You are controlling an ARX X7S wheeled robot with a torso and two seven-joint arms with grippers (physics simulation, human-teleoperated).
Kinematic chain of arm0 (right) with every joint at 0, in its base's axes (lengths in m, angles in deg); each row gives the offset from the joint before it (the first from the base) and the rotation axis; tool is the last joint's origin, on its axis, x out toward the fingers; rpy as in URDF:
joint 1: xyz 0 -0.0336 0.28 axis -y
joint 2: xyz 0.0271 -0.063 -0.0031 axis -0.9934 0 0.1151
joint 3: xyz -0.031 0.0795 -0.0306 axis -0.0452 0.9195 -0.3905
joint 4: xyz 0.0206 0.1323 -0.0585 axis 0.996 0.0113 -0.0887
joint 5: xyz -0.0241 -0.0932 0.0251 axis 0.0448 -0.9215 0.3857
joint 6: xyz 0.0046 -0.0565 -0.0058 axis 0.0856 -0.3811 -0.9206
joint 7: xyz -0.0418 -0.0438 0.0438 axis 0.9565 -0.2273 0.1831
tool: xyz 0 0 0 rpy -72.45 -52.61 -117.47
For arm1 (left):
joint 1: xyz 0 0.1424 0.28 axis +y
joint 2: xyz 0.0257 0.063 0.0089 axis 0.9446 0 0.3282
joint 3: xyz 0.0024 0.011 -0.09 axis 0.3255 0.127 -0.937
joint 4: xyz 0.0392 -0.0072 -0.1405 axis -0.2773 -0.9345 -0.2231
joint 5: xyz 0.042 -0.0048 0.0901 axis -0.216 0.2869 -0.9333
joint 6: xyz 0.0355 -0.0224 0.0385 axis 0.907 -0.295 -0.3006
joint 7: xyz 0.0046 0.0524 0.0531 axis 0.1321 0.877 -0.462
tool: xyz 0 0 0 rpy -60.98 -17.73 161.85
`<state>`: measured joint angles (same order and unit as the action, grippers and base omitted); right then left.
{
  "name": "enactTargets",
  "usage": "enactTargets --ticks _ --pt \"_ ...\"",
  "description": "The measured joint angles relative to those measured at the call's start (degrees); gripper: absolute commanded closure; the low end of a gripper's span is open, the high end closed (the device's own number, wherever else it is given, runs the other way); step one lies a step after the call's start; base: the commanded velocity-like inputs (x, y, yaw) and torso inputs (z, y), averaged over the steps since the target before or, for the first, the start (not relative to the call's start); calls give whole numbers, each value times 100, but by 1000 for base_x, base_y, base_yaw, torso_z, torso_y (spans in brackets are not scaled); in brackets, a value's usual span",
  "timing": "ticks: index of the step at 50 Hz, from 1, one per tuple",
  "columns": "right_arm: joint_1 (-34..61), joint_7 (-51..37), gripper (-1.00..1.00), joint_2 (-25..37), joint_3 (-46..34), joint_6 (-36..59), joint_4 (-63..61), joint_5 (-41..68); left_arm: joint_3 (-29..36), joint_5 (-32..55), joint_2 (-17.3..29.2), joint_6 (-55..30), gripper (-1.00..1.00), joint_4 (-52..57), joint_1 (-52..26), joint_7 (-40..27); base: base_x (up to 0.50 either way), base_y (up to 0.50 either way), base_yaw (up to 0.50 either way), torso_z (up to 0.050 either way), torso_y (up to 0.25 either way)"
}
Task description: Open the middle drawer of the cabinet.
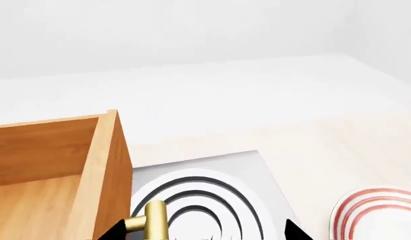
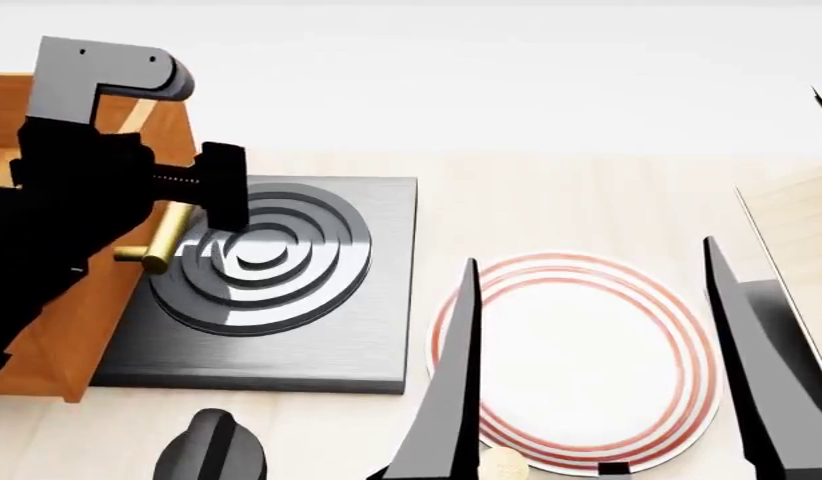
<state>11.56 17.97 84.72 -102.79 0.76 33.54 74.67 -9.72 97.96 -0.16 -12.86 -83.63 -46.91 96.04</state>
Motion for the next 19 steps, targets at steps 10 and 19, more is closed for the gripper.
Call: enactTargets --ticks 10,19 --pt "-8 -15 -100 15 -22 -17 19 2 36 -258 76 741 -100 985 591 -459 0 0 0 0 0" --pt "-14 -37 -100 21 -55 -37 45 -14 49 -403 180 1293 -100 2172 1314 -784 0 0 0 0 0"
